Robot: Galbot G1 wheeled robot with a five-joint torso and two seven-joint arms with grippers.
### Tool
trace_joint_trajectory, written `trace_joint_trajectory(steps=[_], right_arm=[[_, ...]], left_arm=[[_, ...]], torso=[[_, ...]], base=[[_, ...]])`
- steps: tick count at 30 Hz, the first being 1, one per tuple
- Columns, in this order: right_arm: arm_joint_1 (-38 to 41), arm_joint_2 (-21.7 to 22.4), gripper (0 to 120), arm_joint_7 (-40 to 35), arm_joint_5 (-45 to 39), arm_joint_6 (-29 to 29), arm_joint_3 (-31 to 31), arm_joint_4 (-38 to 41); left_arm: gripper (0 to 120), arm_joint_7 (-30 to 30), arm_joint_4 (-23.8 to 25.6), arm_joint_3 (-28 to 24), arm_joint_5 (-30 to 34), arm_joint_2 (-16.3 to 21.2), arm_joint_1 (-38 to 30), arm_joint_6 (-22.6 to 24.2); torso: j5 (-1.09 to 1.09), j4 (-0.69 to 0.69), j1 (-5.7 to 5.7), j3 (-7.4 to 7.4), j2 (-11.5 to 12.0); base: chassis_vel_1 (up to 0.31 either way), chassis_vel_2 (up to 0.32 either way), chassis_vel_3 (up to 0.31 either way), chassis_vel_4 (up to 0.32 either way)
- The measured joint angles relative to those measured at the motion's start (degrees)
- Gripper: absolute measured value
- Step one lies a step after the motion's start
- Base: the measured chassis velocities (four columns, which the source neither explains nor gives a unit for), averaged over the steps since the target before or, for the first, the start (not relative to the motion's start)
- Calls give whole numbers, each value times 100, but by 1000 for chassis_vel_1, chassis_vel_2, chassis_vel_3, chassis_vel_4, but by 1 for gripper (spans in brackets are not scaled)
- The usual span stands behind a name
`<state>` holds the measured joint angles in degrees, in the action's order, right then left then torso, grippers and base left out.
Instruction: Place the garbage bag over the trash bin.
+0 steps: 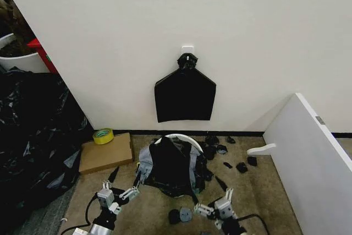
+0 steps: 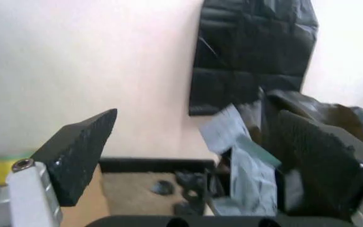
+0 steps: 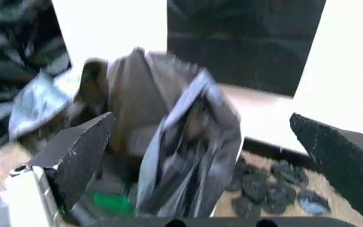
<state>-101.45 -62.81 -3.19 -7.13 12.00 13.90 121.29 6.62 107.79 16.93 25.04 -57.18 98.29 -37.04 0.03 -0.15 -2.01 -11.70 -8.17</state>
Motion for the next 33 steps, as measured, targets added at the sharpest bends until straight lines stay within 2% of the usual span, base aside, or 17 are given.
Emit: trace_joint_trajectory(steps=[3, 4, 5, 6, 10, 13, 14, 17, 18, 19, 21, 22, 23, 26, 28, 33], right_arm=[[320, 420, 100, 176, -889, -428, 287, 379], [360, 455, 100, 188, -960, -465, 307, 399], [687, 693, 100, 270, -1502, -769, 462, 503], [687, 693, 100, 270, -1502, -769, 462, 503], [1913, 1558, 100, 613, -3181, -1742, 665, 270], [2928, 2063, 100, 1200, -3906, -2192, 387, -330], [2928, 2063, 100, 1200, -3906, -2192, 387, -330], [4136, 2309, 100, 1883, -4086, -2459, -315, -1065], [4354, 2323, 100, 1980, -4086, -2479, -481, -1215], [5126, 2308, 100, 2276, -4073, -2531, -1090, -1739], [5840, 2210, 100, 2568, -4024, -2570, -1632, -2214], [5840, 2210, 100, 2568, -4024, -2570, -1632, -2214], [6259, 2121, 100, 2734, -3983, -2587, -1966, -2509], [6625, 2021, 100, 2863, -3964, -2615, -2279, -2785], [7422, 1678, 100, 3095, -3878, -2678, -3085, -3598], [8207, 1201, 100, 3662, -3536, -2620, -3886, -4480]], left_arm=[[100, 303, 268, 155, -351, -199, 201, 98], [100, 317, 288, 167, -364, -213, 216, 104], [100, 404, 414, 250, -470, -322, 321, 140], [100, 404, 414, 250, -470, -322, 321, 140], [100, 567, 571, 429, -862, -583, 564, 127], [100, 610, 624, 474, -987, -690, 699, 99], [100, 610, 624, 474, -987, -690, 699, 99], [100, 608, 661, 535, -1160, -781, 817, 42], [100, 611, 662, 551, -1198, -802, 838, 23], [100, 608, 683, 584, -1225, -838, 897, 3], [100, 597, 709, 641, -1241, -880, 948, -9], [100, 597, 709, 641, -1241, -880, 948, -9], [100, 591, 717, 687, -1290, -910, 976, -35], [100, 582, 732, 732, -1349, -937, 1010, -59], [100, 567, 808, 825, -1410, -974, 1098, -61], [100, 532, 931, 935, -1592, -1030, 1188, -62]], torso=[[0, -1, 0, 0, 0], [1, -1, 0, 0, 0], [4, 0, 0, 0, 0], [4, 0, 0, 0, 0], [2, 2, 0, -1, 0], [2, 0, 0, -1, 0], [2, 0, 0, -1, 0], [2, 1, 0, -1, 0], [0, 1, 0, -1, 0], [1, -1, -1, -2, 1], [3, 1, -1, -1, 1], [3, 1, -1, -1, 1], [1, 1, -1, -1, 1], [-2, 2, -1, -1, 0], [3, 2, -1, -2, 1], [-1, 0, -1, -1, 1]], base=[[0, 0, 0, 0], [0, 0, 0, 0], [0, 0, 0, 0], [0, 0, 0, 0], [0, 0, 0, 0], [0, 0, 0, 0], [0, 0, 0, 0], [0, 0, 0, 0], [0, 0, 0, 0], [0, 0, 0, 0], [0, 0, 0, 0], [0, 0, 0, 0], [0, 0, 0, 0], [0, 0, 0, 0], [0, 0, 0, 0], [0, 0, 0, 0]])
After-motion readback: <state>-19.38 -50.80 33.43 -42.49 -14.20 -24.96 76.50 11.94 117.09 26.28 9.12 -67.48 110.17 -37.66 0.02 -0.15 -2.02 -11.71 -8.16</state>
